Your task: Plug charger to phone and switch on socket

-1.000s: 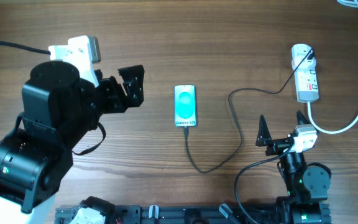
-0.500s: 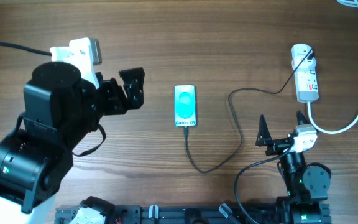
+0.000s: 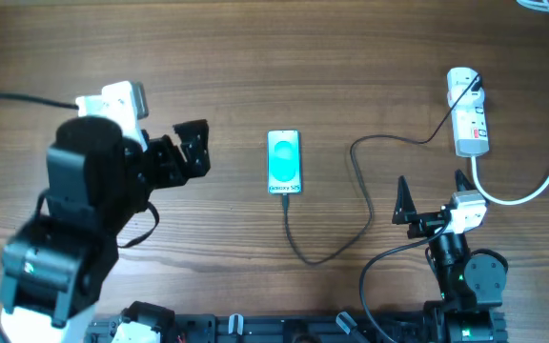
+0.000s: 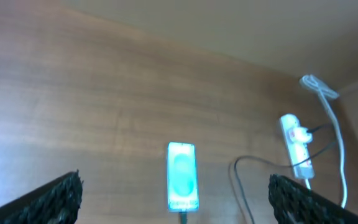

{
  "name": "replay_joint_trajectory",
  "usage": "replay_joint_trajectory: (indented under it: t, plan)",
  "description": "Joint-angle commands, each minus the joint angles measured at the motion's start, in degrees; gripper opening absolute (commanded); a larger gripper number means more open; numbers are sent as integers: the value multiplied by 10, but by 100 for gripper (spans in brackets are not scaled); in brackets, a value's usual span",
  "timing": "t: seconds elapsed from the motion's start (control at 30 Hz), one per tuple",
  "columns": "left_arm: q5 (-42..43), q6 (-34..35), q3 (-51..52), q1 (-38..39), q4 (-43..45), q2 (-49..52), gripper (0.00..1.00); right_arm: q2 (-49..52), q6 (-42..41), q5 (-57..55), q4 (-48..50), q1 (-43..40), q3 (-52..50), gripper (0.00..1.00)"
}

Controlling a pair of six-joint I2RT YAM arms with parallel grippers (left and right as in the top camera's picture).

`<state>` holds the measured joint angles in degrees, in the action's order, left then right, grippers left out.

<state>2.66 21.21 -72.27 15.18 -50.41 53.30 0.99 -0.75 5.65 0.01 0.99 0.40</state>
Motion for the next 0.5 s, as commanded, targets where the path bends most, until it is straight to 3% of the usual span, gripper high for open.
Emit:
replay_joint_trajectory:
  t: [0.0,0.23,0.47]
  plan:
    - [104,-96,100,-19,95,-74,100,-4,6,-10,1,1,-1,100]
    - [121,-116,268,-54,221,-193,100,-4,6,-10,1,1,-1,100]
    - [121,-116,346,-68,228,-280,100,-4,6,-10,1,1,-1,100]
